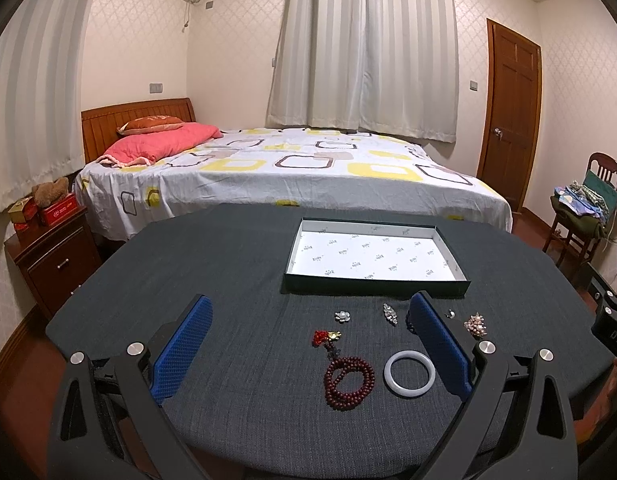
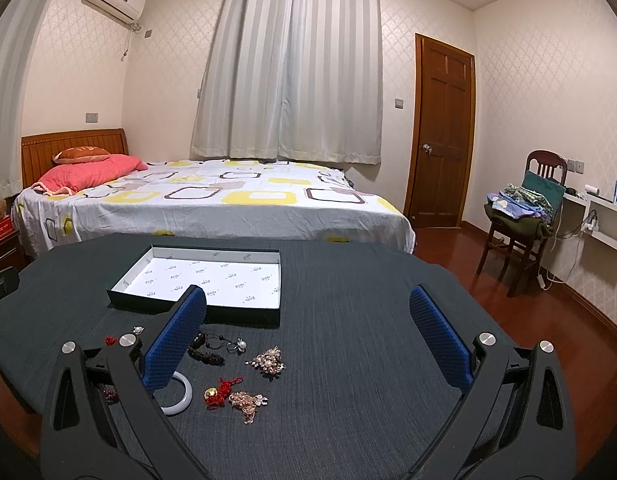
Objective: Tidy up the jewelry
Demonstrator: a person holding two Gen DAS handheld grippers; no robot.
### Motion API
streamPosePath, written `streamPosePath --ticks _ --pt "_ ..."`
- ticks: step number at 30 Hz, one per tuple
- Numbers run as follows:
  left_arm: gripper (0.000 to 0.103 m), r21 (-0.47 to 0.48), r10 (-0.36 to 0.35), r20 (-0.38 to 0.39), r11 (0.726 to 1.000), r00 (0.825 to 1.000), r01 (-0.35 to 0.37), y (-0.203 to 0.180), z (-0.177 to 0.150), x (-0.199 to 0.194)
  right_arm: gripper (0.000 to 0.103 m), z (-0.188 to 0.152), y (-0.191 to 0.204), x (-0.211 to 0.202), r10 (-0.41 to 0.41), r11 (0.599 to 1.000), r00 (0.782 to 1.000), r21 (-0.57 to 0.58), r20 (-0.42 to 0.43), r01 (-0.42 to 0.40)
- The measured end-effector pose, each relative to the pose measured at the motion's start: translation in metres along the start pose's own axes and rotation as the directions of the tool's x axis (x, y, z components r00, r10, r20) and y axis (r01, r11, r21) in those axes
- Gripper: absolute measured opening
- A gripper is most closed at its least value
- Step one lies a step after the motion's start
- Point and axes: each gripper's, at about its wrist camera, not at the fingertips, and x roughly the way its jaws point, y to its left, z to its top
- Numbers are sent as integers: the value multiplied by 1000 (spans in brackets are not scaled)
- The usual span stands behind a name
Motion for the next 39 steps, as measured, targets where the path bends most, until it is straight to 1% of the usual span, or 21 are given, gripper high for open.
streamPosePath --ticks 20,26,30,33,36,39 --pt "96 1 1 -2 1000 1000 -1 2 -3 0 99 -3 3 0 2 1000 1000 -1 2 -2" --pt "96 -6 3 -21 1000 1000 -3 4 -9 9 99 -6 13 11 19 1000 1000 -6 -14 -19" --pt "96 -10 1 -62 1000 998 -2 7 -17 25 99 -18 17 23 41 999 999 -4 -34 -41" --pt "96 -30 -1 -107 1000 994 -2 11 -25 42 99 -29 18 34 51 999 997 -9 -56 -52" --pt "96 -46 -19 -169 999 985 11 15 -35 61 99 -43 19 51 74 997 992 -7 -104 -75" --pt "96 -57 -26 -211 998 977 15 14 -43 78 99 -61 23 68 86 996 984 -21 -157 -91"
